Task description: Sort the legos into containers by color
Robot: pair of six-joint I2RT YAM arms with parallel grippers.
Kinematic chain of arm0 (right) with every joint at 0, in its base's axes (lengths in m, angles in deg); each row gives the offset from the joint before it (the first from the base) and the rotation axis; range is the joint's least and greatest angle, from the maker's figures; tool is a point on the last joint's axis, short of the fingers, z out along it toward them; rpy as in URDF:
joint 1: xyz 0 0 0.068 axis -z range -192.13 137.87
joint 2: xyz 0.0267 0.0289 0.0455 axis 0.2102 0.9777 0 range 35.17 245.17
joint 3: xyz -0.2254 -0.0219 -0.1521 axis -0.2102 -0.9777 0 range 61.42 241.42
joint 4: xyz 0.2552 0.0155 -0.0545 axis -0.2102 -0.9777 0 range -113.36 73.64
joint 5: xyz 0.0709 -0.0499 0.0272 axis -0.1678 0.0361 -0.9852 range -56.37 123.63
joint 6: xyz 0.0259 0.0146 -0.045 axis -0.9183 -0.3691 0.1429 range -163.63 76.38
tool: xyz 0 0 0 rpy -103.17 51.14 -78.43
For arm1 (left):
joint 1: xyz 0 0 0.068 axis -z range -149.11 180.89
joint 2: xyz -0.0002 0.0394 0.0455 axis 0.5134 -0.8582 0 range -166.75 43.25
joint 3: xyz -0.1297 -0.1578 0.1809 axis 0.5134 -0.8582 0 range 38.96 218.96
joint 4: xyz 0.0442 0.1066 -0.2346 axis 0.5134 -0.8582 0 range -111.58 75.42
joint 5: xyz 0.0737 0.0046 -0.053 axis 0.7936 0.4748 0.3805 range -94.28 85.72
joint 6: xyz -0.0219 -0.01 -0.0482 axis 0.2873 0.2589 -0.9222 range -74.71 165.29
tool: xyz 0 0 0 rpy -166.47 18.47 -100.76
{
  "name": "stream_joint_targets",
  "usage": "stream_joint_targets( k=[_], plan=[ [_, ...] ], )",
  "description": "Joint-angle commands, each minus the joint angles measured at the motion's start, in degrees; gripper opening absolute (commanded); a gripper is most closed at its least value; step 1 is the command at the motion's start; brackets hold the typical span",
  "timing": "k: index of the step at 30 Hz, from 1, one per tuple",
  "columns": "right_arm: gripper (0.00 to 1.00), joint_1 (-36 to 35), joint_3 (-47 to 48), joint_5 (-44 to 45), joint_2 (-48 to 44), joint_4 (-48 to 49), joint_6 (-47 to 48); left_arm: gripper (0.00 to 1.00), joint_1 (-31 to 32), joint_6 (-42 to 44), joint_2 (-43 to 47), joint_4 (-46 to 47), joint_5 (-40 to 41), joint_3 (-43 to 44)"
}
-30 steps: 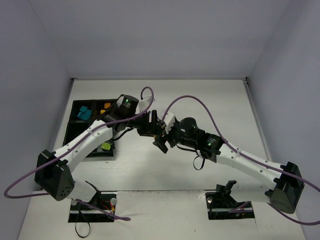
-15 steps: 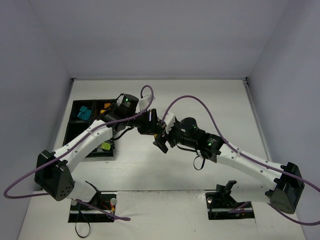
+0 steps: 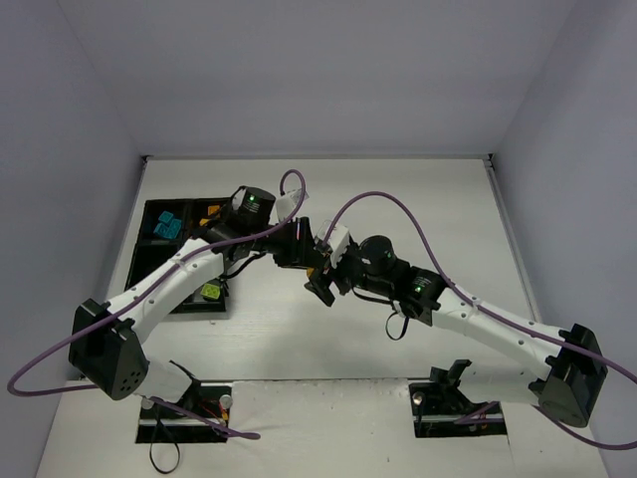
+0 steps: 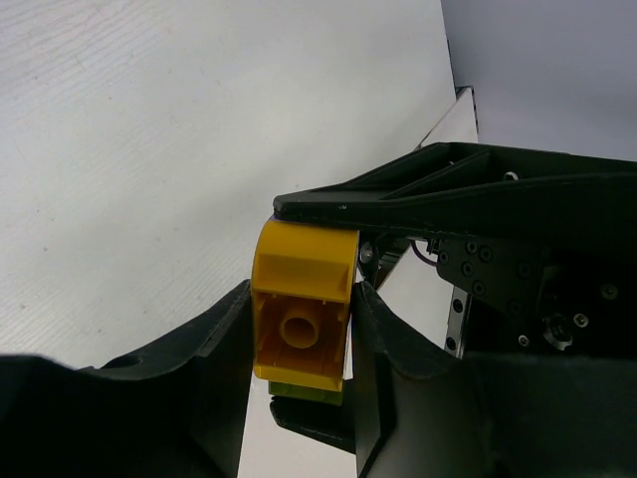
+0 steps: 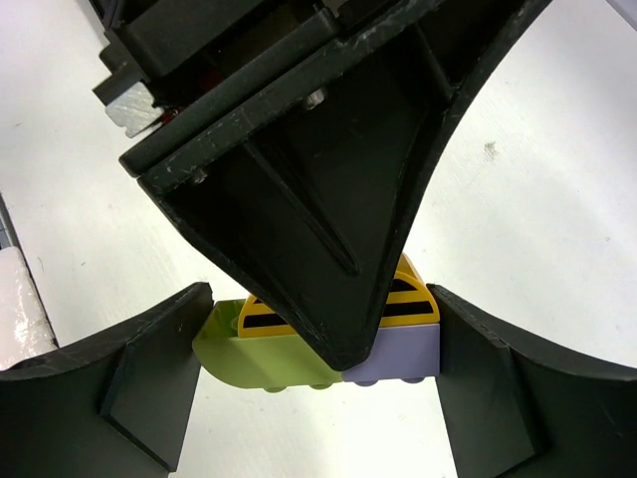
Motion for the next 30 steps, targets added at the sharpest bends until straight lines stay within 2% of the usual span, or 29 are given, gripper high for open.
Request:
stream_joint_targets(
  k=[1,21,30],
  plan=[
    [0.00,0.00,-1.01,0.01,-1.75,2.46,-0.12,0.07,-1.68,0.57,2.57,2.13,1.07,3.45],
    [0.00,0.09,-4.53,-0.34,2.21,0.52,-0.92,0.06,-7.39,1.97,6.43,0.28,-0.78,3.01],
    [0.00,0.00,-2.77,2.21,6.42,-0.97,-1.79,0.06,-7.92,4.43,7.32,-3.49,4.40,3.89]
  ],
)
